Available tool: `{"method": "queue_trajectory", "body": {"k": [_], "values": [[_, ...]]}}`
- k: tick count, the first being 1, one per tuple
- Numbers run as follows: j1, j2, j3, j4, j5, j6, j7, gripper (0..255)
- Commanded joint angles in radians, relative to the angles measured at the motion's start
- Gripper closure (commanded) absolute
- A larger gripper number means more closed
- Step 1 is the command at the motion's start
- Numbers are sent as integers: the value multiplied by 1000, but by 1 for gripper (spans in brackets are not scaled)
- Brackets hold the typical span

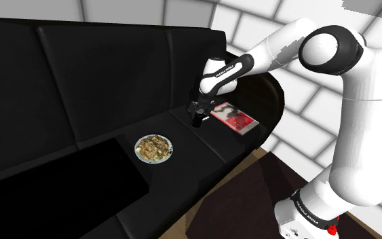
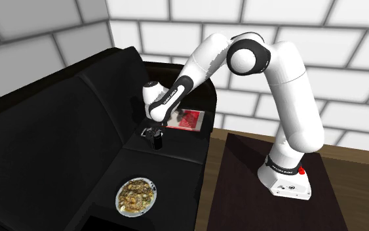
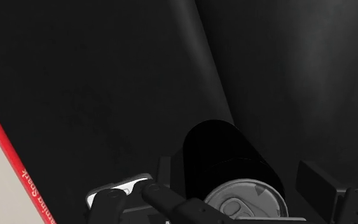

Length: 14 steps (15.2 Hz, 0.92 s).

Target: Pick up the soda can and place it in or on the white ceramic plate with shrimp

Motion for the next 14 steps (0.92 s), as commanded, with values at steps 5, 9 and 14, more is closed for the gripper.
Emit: {"method": "queue_trajectory", "body": {"k": [5, 9, 14], "values": [[0, 1, 0, 1, 0, 1, 0, 255], [0, 1, 0, 1, 0, 1, 0, 255], [0, 1, 0, 1, 0, 1, 0, 255]]}}
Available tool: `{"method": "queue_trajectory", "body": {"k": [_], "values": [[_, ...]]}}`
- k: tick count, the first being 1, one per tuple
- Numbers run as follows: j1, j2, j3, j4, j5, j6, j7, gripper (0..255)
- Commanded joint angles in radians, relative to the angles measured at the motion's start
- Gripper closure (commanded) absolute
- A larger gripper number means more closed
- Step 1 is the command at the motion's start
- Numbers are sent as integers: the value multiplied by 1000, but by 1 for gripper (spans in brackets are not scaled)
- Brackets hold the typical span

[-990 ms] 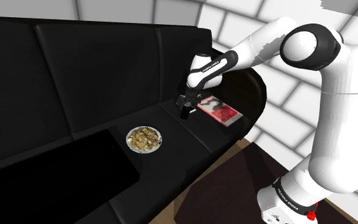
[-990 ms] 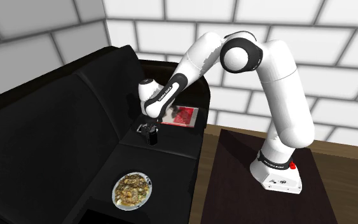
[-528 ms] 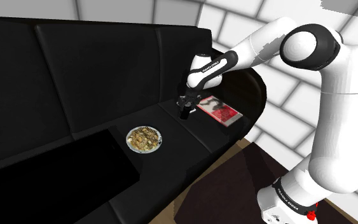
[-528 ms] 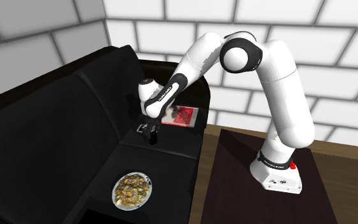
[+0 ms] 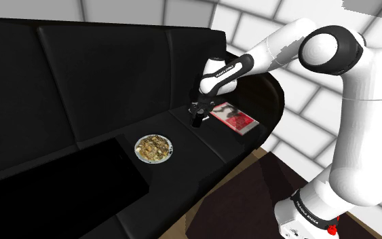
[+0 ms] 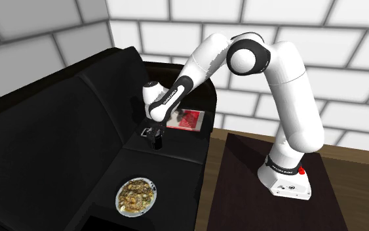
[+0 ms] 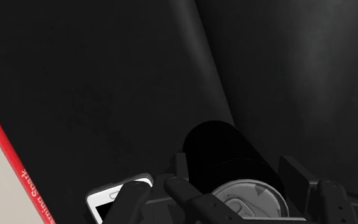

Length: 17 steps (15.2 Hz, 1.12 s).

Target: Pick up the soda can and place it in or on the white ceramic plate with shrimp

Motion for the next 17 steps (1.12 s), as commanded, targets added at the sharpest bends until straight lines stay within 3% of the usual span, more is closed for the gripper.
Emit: {"method": "queue_trajectory", "body": {"k": [1, 17], "values": [[0, -10, 0, -1, 0, -9, 0, 255], [-3, -161, 4, 9, 6, -170, -6, 255]]}}
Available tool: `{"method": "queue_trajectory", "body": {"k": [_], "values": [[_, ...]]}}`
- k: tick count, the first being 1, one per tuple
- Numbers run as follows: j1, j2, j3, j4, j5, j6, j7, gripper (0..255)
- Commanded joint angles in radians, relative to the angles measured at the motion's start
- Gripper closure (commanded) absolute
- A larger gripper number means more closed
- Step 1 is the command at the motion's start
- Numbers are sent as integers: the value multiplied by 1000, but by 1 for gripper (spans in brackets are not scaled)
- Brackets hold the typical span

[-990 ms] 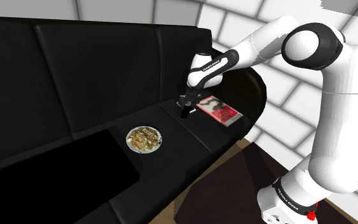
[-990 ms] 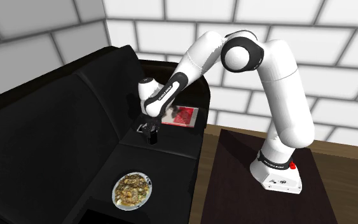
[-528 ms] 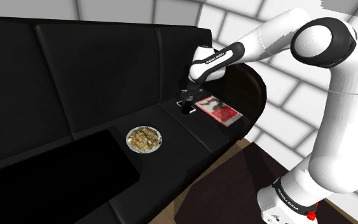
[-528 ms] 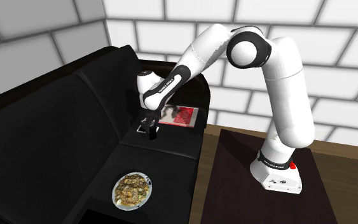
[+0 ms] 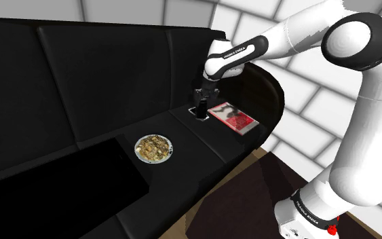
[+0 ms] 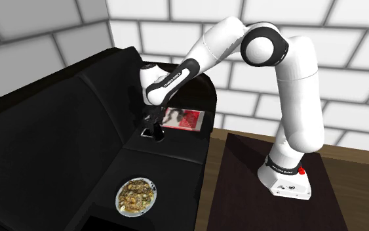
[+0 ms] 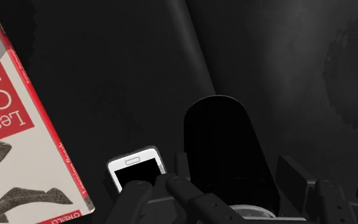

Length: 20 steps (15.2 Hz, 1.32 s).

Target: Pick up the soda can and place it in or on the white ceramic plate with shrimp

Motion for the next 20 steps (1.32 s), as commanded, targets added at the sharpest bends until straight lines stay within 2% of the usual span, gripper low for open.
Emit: {"method": "queue_trajectory", "body": {"k": [1, 4, 12, 20], "values": [[-1, -18, 0, 5, 1, -23, -2, 255], [-1, -39, 1, 13, 2, -51, -3, 255], [119, -89, 51, -34, -17, -58, 178, 255], [239, -89, 106, -5, -36, -90, 362, 255]]}}
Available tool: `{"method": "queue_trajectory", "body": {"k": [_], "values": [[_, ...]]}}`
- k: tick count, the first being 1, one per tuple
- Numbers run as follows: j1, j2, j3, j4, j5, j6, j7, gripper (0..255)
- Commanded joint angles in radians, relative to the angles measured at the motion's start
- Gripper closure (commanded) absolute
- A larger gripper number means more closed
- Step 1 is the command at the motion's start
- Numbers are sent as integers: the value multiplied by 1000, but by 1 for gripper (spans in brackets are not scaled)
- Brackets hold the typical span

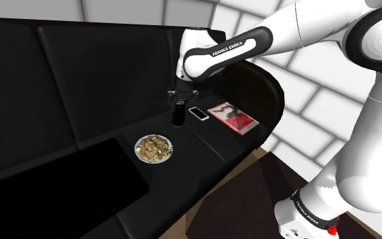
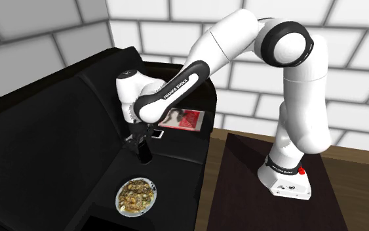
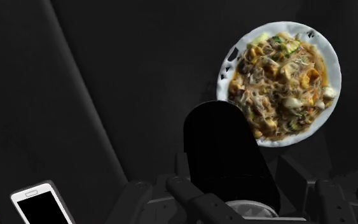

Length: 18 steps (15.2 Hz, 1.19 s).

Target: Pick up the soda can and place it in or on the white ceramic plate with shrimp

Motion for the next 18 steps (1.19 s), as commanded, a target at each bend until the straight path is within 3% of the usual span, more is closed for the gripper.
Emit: {"method": "queue_trajectory", "body": {"k": [1, 8, 18], "values": [[35, 9, 15, 27, -6, -19, 53, 255], [144, 58, 58, 125, -29, -72, 211, 255], [151, 131, 49, 90, -47, 35, 223, 255]]}}
